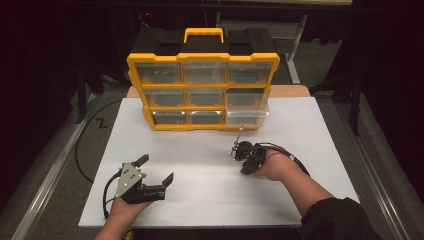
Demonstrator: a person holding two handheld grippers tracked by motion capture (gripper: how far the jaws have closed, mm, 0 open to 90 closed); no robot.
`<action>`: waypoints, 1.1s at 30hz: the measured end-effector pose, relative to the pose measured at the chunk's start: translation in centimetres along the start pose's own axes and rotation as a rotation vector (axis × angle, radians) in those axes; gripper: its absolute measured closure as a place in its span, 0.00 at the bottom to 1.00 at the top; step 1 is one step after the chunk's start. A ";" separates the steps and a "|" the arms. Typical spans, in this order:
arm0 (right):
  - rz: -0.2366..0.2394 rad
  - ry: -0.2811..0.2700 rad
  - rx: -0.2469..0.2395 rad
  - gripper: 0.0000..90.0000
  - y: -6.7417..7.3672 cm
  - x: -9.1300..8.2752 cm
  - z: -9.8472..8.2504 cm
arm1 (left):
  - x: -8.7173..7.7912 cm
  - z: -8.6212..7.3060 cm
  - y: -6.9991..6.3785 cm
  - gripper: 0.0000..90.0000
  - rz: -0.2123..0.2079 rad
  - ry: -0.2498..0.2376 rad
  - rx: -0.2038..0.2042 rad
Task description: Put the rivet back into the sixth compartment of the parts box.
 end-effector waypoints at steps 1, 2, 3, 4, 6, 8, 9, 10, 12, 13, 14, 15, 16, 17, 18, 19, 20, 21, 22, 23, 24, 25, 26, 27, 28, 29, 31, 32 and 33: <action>0.003 0.002 0.000 0.85 0.0 0.0 0.0 | 0.0 0.0 0.0 0.02 0.000 0.000 0.000; 0.008 0.004 0.001 0.85 -0.1 0.0 0.0 | 0.0 0.0 0.0 0.02 0.000 0.000 0.000; 0.015 0.004 0.005 0.85 -0.1 0.1 0.0 | 0.0 0.0 0.0 0.02 0.000 0.000 -0.001; 0.018 0.004 0.013 0.85 -0.1 0.1 0.1 | 0.0 0.0 0.0 0.02 0.000 -0.001 0.000; 0.024 -0.001 0.014 0.86 -0.2 0.1 0.1 | -0.1 0.1 0.0 0.02 0.000 -0.003 0.000; 0.026 0.001 0.025 0.87 -0.2 0.1 0.0 | -0.1 0.0 0.0 0.02 0.001 -0.003 0.000; 0.026 0.001 0.025 0.88 -0.2 0.1 0.0 | -0.1 0.0 0.0 0.02 0.000 -0.002 0.000; 0.027 0.001 0.027 0.88 -0.2 0.1 0.0 | -0.1 0.0 0.0 0.02 0.000 -0.002 0.000; 0.025 0.001 0.026 0.90 -0.1 0.1 0.0 | 0.0 0.0 0.0 0.02 -0.001 -0.002 0.000; 0.023 -0.001 0.027 0.91 -0.1 0.1 0.0 | 0.0 0.0 -0.1 0.02 -0.001 -0.002 0.000; 0.024 0.000 0.028 0.92 -0.2 0.1 0.0 | 0.0 0.0 0.0 0.02 -0.001 -0.002 0.000; 0.025 0.000 0.034 0.93 -0.1 0.1 0.0 | 0.0 0.0 0.0 0.02 0.000 -0.003 0.000; 0.025 -0.001 0.032 0.93 -0.2 0.1 0.0 | 0.0 0.0 0.0 0.02 0.001 -0.003 -0.002; 0.024 -0.003 0.032 0.93 -0.2 0.1 0.0 | 0.0 0.1 0.0 0.02 0.001 -0.004 -0.002; 0.024 -0.002 0.035 0.94 -0.1 0.1 0.0 | 0.0 0.1 0.0 0.02 0.001 -0.004 -0.002; 0.021 -0.003 0.031 0.94 -0.2 0.1 0.0 | 0.0 0.1 0.0 0.02 0.001 -0.005 -0.002; 0.017 -0.003 0.034 0.94 -0.1 0.1 0.0 | 0.0 0.1 0.0 0.02 0.001 -0.005 -0.003; 0.014 -0.008 0.028 0.94 -0.1 0.1 0.0 | 0.0 0.1 0.0 0.02 0.002 -0.004 -0.002; 0.013 -0.005 0.038 0.94 0.0 0.0 0.0 | 0.0 0.1 0.0 0.02 0.002 -0.003 -0.002; 0.011 -0.007 0.034 0.94 0.0 0.0 0.0 | 0.0 0.1 0.0 0.02 0.001 -0.004 -0.003; 0.007 -0.010 0.035 0.94 0.0 0.0 0.0 | 0.0 0.1 0.0 0.02 0.001 -0.005 -0.003; 0.003 -0.011 0.028 0.94 0.0 0.0 0.0 | -0.1 0.1 0.0 0.02 0.001 -0.006 -0.003; -0.002 -0.007 0.028 0.94 0.0 -0.1 0.0 | -0.1 0.1 0.0 0.02 0.000 -0.006 -0.003; -0.006 -0.010 0.024 0.94 0.1 -0.2 0.0 | -0.1 0.1 0.0 0.02 0.000 -0.007 -0.004; 0.006 -0.011 0.049 0.94 0.4 -0.3 -0.1 | -0.1 0.1 0.0 0.02 0.000 -0.007 -0.003; 0.008 -0.019 0.048 0.94 0.5 -0.5 0.0 | -0.1 0.1 0.0 0.02 0.000 -0.007 -0.004; -0.003 -0.032 0.042 0.94 0.5 -1.0 0.0 | -0.1 0.1 0.0 0.02 0.000 -0.008 -0.004; -0.006 -0.034 0.038 0.94 0.5 -1.2 -0.1 | -0.1 0.1 0.0 0.02 0.000 -0.008 -0.004; -0.008 -0.034 0.042 0.94 0.5 -1.3 -0.2 | -0.1 0.1 0.0 0.02 0.000 -0.008 -0.004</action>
Point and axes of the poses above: each handheld gripper's, and its own axes: x roughly forward along the jaws, z roughly out of its top, y roughly to its left, the point moved 8 cm from there along x, roughly forward along the jaws, and after that the axes turned 6 degrees about z, right-handed, at the moved point
